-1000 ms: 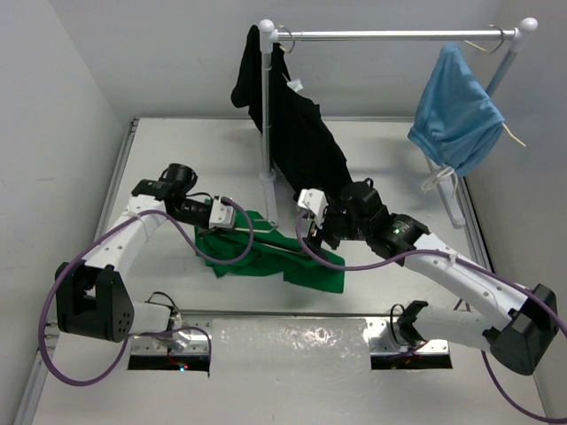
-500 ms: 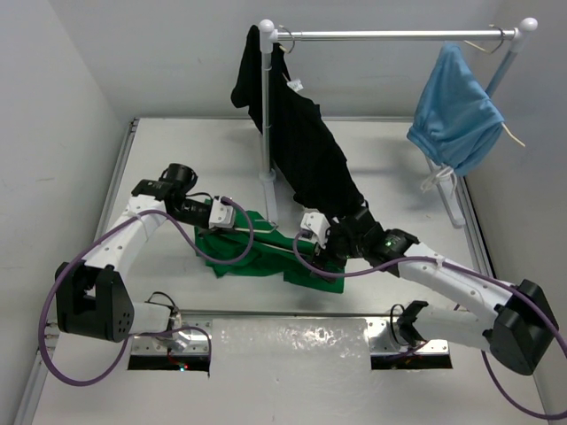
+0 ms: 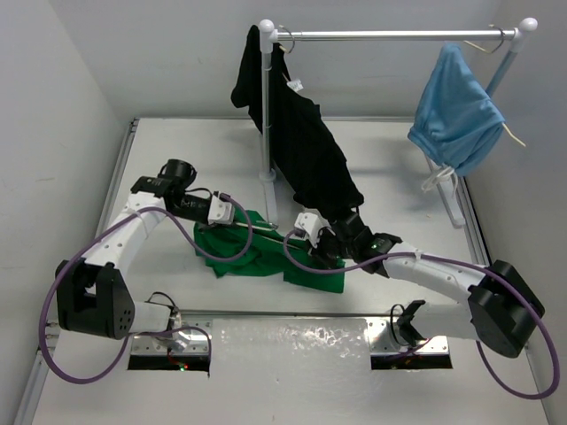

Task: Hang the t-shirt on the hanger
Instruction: Place the T-shirt on the hanger, then place the hanger at the clothesline.

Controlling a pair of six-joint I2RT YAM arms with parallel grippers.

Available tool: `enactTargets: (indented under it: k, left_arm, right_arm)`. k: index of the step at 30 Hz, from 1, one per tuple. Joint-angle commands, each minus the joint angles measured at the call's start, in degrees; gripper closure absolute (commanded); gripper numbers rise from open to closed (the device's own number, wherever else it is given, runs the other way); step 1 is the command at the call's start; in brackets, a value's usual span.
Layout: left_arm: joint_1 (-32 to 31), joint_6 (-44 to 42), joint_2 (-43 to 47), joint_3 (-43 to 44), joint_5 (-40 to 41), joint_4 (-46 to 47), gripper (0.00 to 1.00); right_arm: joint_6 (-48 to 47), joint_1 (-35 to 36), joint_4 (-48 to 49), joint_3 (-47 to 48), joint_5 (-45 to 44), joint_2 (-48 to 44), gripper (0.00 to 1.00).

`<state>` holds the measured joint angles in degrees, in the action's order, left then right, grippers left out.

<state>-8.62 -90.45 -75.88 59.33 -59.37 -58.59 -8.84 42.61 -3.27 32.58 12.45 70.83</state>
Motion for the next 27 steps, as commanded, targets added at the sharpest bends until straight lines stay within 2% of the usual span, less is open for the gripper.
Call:
enactTargets:
  k: [1,7,8,9,14,15,17,21,23,24,26,27]
  left_arm:
    - [0.4,-1.6,0.0,1.9,-5.0,-1.4,1.00]
    - [0.4,-0.7,-1.4,1.5,-4.7,-1.8,1.00]
    - [0.4,-0.4,-1.7,1.5,-4.6,-1.8,0.97]
    - [0.4,-0.3,-2.3,1.3,-4.7,-2.0,0.90]
    - [0.2,-3.1,-4.2,0.4,-6.1,-4.7,0.69]
    - [0.2,-4.2,-4.8,0.4,-6.5,-5.3,0.62]
    - [0.1,-4.7,-5.4,0.4,-6.9,-6.2,0.56]
    - [-0.1,-4.9,-7.5,0.9,-7.8,-6.5,0.39]
    - [-0.1,-5.1,-8.3,1.7,-7.9,-7.8,0.36]
    - [-0.1,-5.2,-8.9,2.7,-7.9,-8.2,0.27]
    - [-0.1,-5.0,-9.3,3.5,-7.6,-8.5,0.20]
    - [-0.1,-4.0,-9.3,3.9,-7.4,-7.4,0.10]
  right_arm:
    - [2.9,0.1,5.5,-0.1,0.6,-0.7,1.00]
    - [6.9,0.2,3.3,0.5,8.7,-1.0,1.00]
    - [7.4,0.2,1.6,0.7,9.3,-1.1,1.00]
    - [8.0,0.5,0.7,0.6,10.0,-1.8,1.00]
    - [13.8,0.5,0.7,-1.2,12.8,-5.3,1.00]
    - [14.5,0.5,0.4,-1.3,13.0,-5.6,1.00]
    - [16.5,0.5,-0.1,-1.5,13.6,-5.7,1.00]
    - [18.4,0.5,-2.0,-1.6,13.0,-4.7,1.00]
    - [19.5,0.5,-3.4,-1.2,11.6,-4.0,1.00]
    - [19.7,0.5,-3.8,-1.5,11.5,-4.0,1.00]
    - [20.8,0.5,-4.2,-2.7,10.6,-5.2,1.00]
    - [21.1,0.5,-4.8,-3.2,9.9,-5.7,1.00]
